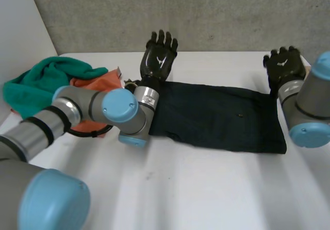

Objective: Fold the laundry.

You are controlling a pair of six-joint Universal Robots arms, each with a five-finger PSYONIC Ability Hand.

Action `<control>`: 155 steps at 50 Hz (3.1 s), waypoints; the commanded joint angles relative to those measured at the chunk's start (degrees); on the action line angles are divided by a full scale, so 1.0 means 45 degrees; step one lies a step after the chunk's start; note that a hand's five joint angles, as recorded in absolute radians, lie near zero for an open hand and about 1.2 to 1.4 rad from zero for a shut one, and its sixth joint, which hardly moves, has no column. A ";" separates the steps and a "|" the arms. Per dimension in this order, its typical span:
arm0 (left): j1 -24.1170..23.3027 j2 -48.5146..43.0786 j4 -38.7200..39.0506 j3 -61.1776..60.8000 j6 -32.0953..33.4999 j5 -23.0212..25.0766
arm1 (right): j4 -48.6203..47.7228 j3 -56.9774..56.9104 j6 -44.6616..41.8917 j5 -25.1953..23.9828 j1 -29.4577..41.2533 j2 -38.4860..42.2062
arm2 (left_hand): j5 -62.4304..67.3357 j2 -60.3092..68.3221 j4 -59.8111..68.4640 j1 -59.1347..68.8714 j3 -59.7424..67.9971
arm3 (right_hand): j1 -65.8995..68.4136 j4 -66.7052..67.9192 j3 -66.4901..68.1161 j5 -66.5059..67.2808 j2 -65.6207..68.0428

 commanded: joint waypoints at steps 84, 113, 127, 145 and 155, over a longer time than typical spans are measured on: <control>0.0786 0.9346 0.0241 -1.1259 -0.4025 -0.0060 | 0.1965 0.1335 -0.1666 -0.7346 0.4164 -0.1218 | -0.0563 -0.0357 -0.0349 -0.0272 -0.0442 | -0.0323 -0.0706 -0.0436 -0.0763 -0.0570; -0.2241 0.2630 -0.4738 -0.2061 -0.4122 0.0702 | 0.3898 0.2371 0.7035 -0.3497 0.0101 -0.3233 | -0.0478 -0.0272 -0.0265 -0.0187 -0.0357 | -0.0323 -0.0706 -0.0436 -0.0763 -0.0570; -0.1870 0.1064 -0.8586 -0.0200 -0.3908 -0.1055 | 0.4580 0.0810 0.6840 -0.3751 0.0354 -0.0794 | -0.0365 -0.0159 -0.0152 -0.0075 -0.0245 | -0.0323 -0.0706 -0.0436 -0.0763 -0.0570; -0.1557 0.1690 -0.9389 -0.1705 -0.2580 -0.1564 | 0.5187 -0.1282 0.4692 -0.3127 0.1195 0.2119 | -0.0515 -0.0309 -0.0302 -0.0224 -0.0394 | -0.0323 -0.0706 -0.0436 -0.0763 -0.0570; -0.1577 0.2448 -0.8843 -0.1744 -0.2696 -0.1447 | 0.5207 -0.1009 0.4164 -0.2951 0.1214 0.0852 | -0.0563 -0.0357 -0.0349 -0.0272 -0.0442 | -0.0323 -0.0706 -0.0436 -0.0763 -0.0570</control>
